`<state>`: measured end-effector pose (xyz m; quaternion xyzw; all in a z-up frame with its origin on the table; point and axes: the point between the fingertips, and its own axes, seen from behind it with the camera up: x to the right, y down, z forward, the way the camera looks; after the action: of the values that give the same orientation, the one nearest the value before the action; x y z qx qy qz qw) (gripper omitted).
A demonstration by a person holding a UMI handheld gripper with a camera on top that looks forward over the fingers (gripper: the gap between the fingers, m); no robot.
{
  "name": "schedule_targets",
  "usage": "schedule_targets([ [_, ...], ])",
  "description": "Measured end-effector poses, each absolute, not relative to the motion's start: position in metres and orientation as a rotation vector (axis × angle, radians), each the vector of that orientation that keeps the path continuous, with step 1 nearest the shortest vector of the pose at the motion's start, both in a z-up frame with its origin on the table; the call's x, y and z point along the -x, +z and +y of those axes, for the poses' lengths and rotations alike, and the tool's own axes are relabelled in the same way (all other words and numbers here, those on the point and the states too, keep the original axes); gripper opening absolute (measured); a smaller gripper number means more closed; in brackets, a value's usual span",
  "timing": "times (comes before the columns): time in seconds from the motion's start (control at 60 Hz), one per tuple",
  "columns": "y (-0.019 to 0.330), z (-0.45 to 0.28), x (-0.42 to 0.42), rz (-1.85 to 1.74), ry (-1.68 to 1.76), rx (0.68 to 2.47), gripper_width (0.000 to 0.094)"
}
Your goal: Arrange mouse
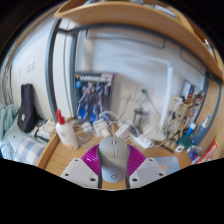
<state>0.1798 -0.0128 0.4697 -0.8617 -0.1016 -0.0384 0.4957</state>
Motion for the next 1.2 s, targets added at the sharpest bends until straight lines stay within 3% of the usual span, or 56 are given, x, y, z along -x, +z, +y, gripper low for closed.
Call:
schedule_targets([
  [0.117,0.540,-0.011,-0.229,-0.192,-0.126,1.982,0.0311],
  [0.25,0.561,-0.008,-0.296,-0.148,-0.161,1.947,0.0309],
  [0.317,0.543,-0.007,-0.325,-0.135,-0.182,1.989,0.0310],
  [0.483,0.459,-0.002,-0.391,-0.124,-0.210,2.132,0.0310],
  [0.683,0.364,-0.009,-0.406,-0.117,-0.141,2.301,0.0310],
  [0.867,0.330,-0.012,-0.407,-0.068,-0.103,2.327,0.0336],
  [1.083,0.327,-0.015,-0.409,-0.033,-0.118,2.334,0.0508],
  [1.15,0.328,-0.018,-0.415,0.007,-0.148,2.336,0.0670],
  [1.2,0.330,-0.023,-0.417,0.015,-0.144,2.355,0.0855],
])
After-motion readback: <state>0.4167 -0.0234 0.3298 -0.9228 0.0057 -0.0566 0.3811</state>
